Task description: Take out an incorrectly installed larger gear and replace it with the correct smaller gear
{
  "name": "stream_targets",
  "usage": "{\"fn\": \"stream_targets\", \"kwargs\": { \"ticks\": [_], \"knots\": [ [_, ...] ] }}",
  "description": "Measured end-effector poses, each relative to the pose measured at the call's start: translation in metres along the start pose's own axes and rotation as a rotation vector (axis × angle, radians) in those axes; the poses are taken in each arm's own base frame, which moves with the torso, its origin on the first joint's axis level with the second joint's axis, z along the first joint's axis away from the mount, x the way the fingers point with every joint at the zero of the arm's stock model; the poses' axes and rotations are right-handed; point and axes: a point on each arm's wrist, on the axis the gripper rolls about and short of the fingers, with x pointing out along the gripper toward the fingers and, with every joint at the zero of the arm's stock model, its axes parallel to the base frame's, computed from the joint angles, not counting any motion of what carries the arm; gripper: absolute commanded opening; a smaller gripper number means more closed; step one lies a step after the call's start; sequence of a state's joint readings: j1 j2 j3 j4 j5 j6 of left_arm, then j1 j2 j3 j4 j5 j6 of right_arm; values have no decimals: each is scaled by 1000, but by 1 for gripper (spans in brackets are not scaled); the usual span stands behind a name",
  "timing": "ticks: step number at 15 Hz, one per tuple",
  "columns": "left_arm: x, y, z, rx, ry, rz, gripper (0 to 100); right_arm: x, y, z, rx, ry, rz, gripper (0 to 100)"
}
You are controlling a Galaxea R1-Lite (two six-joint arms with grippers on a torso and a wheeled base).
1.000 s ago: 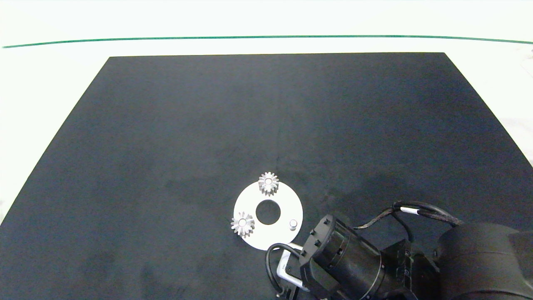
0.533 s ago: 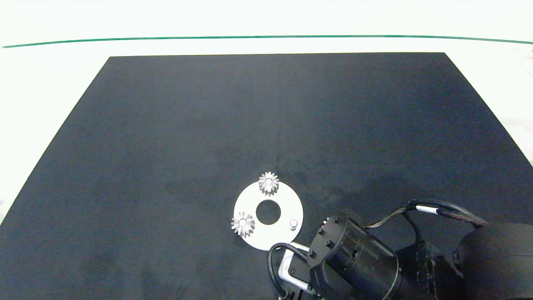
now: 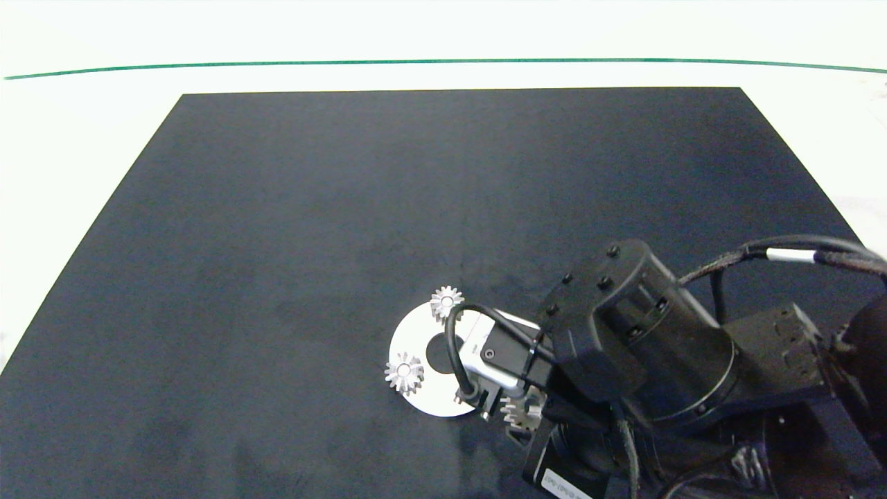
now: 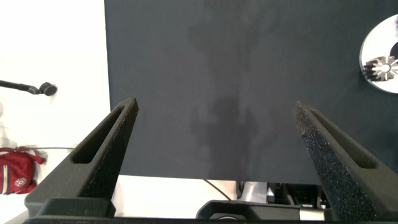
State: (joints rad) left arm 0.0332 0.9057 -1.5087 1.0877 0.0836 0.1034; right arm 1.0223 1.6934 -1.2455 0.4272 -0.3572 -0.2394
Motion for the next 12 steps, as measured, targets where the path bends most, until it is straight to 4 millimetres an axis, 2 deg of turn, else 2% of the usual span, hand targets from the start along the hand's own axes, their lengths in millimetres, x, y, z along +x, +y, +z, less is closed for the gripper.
{"fn": "stream_targets", "kwargs": {
  "ticks": [5, 12],
  "knots": [
    [0, 0, 0, 0, 0, 0, 100, -1, -20, 19, 7, 41, -17, 19],
    [0, 0, 0, 1, 0, -1, 100, 30, -23, 32, 1, 97, -14, 19]
  ]
}}
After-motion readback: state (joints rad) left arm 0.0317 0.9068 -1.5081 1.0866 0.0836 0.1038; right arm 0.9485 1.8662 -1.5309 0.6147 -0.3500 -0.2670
